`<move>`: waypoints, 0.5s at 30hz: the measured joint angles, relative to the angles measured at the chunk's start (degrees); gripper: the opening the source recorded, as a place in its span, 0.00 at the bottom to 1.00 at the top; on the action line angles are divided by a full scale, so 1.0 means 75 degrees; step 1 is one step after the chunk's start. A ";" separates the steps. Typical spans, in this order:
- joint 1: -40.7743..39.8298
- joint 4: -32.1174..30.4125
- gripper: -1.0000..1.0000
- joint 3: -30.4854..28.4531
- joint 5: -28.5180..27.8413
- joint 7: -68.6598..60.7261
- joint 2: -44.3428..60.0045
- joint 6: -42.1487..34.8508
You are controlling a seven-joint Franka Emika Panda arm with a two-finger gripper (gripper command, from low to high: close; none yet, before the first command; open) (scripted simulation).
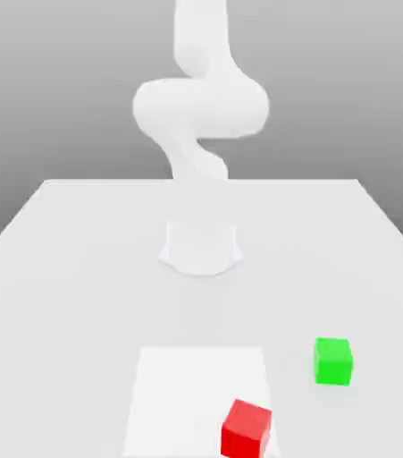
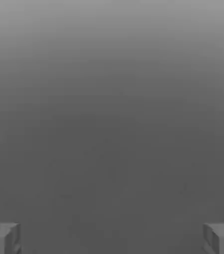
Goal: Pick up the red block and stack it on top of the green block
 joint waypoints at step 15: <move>-0.0805 -0.0530 0.50 0.1177 -0.1006 0.2858 0.4219 0.1417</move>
